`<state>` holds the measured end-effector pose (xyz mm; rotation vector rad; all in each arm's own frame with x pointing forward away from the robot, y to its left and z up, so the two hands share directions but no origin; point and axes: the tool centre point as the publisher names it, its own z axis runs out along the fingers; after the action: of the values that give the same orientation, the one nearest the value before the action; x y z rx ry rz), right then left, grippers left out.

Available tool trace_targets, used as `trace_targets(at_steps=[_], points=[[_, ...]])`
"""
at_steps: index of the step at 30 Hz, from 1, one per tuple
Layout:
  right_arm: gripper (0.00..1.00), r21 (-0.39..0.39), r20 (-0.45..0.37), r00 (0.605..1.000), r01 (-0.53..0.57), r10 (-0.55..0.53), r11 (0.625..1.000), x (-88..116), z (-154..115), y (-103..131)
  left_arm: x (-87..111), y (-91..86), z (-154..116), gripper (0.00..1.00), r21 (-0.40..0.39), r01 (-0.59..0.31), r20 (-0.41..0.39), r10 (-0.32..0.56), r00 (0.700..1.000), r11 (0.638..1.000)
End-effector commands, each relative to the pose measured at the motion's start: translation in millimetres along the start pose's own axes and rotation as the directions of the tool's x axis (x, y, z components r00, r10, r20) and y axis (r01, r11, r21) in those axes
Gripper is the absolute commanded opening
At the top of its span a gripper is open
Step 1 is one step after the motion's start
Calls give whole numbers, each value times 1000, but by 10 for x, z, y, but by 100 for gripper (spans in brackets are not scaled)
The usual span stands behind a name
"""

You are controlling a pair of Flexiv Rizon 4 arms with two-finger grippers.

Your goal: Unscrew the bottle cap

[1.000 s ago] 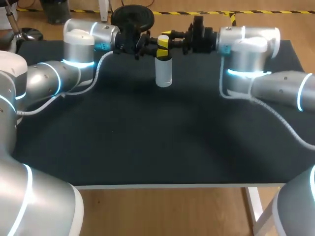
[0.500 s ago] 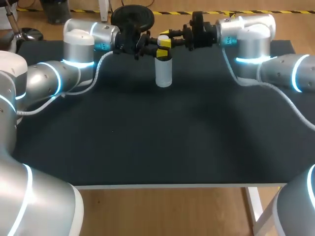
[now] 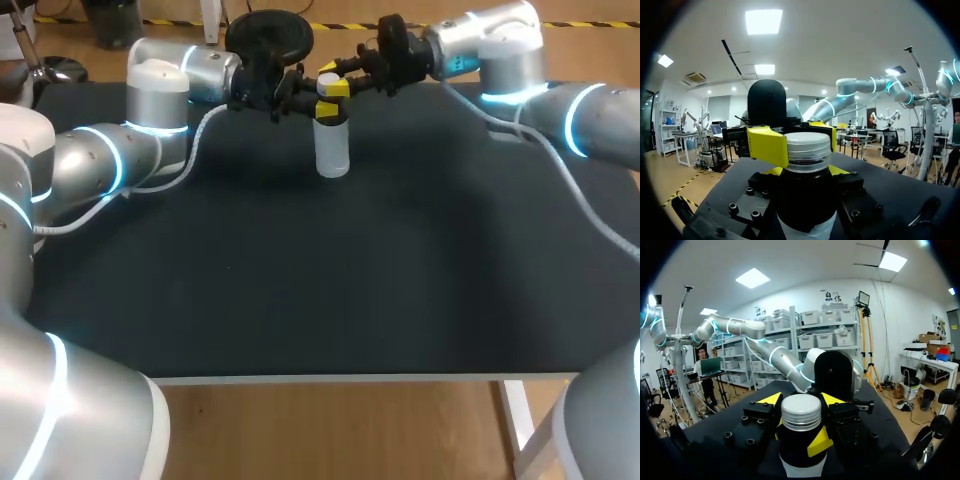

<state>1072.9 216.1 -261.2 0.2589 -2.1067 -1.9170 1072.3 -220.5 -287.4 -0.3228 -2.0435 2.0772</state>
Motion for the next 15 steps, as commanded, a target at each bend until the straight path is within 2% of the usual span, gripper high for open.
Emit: trace_targets(at_steps=[1, 4, 10, 15], points=[[0, -29, -498, 867, 12, -25, 1000, -27, -14, -145, -83, -15, -25, 0, 5, 0, -142, 1, 990, 1000], [0, -50, -525, 850, 31, -52, 998, 25, -24, -86, -83, -15, -25, 0, 5, 0, -142, 1, 990, 1000], [0, -12, -569, 821, 42, -41, 999, 89, -29, -21, -83, -15, -25, 0, 5, 0, -142, 1, 990, 1000], [0, -12, -595, 803, 40, -39, 999, 125, -31, 50, -83, -15, -25, 0, 5, 0, -142, 1, 990, 1000]])
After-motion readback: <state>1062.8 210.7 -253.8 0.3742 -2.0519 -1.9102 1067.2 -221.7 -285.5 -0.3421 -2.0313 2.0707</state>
